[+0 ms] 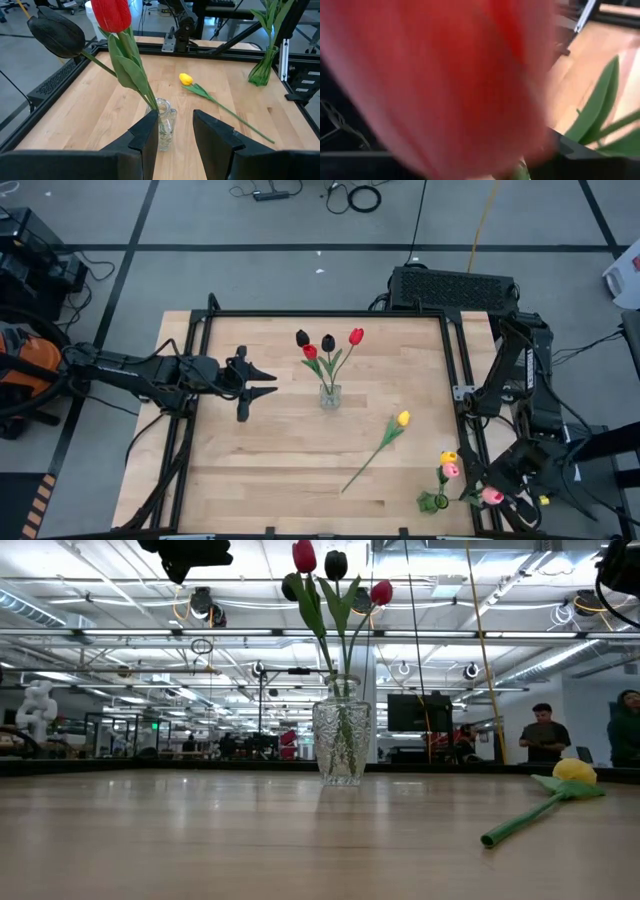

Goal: Sort flowers into vase by color
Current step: Put the pink flower into the green vase

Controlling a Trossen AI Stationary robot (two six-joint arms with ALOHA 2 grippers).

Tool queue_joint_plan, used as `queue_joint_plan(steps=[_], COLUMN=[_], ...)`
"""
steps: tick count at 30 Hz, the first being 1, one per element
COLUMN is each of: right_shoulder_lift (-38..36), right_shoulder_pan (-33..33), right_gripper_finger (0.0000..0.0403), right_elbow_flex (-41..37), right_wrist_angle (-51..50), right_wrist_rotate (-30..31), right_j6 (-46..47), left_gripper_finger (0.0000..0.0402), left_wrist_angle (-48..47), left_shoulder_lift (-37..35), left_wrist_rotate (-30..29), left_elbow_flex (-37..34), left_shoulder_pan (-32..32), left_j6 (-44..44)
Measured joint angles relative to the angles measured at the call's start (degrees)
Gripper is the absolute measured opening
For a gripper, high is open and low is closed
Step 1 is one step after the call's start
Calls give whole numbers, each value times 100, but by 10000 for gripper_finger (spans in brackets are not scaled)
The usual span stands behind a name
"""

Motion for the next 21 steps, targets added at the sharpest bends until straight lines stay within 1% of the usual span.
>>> queue_joint_plan(steps=[4, 10, 16, 21], right_shoulder_lift=[-41, -37, 161, 253], right_shoulder_pan=[0, -55, -277, -532], right_gripper_finger=[144, 146, 146, 146], right_elbow_flex=[150, 643, 838, 840], right_wrist_angle=[-495, -1610, -2206, -2778], right_wrist_rotate=[-15, -607, -799, -1551], right_j6=[414, 723, 804, 869], left_gripper_finger=[129, 129, 129, 129], left_wrist_angle=[2, 0, 1, 1], left_shoulder_lift=[0, 0, 0, -1], left_wrist_rotate=[-1, -1, 0, -1], left_elbow_flex=[0, 0, 0, 0], left_shoulder_pan=[-2, -2, 0, -2], left_j6=[0, 1, 0, 0])
